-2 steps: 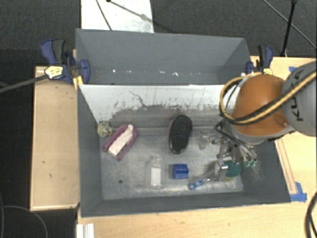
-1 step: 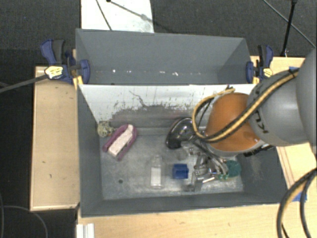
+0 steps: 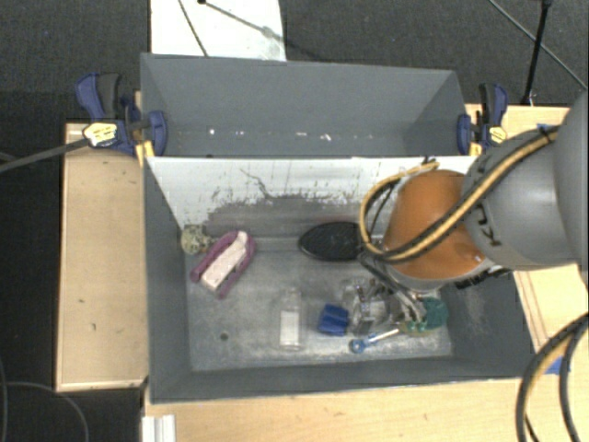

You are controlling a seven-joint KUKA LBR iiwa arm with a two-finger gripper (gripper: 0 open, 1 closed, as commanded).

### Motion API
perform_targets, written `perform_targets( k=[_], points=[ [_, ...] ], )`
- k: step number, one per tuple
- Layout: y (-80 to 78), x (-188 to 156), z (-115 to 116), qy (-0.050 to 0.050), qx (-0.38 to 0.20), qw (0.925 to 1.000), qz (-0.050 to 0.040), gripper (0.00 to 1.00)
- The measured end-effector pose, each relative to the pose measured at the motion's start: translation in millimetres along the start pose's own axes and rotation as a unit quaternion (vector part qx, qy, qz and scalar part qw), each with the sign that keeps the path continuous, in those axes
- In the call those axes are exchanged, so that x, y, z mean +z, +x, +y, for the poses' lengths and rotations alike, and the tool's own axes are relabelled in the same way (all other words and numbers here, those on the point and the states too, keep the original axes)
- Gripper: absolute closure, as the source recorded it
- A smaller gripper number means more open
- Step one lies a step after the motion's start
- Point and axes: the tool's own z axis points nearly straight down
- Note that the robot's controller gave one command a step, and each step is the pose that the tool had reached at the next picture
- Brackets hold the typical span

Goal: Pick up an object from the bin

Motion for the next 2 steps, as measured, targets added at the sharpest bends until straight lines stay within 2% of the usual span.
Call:
perform_targets(
  k=[1, 2],
  points=[
    [0.0, 0, 0, 0.000, 0.000, 1.0000, 0.0000, 0.00],
    [22.4, -1, 20, 0.000, -0.002, 1.0000, -0.0014, 0.00]
  ],
)
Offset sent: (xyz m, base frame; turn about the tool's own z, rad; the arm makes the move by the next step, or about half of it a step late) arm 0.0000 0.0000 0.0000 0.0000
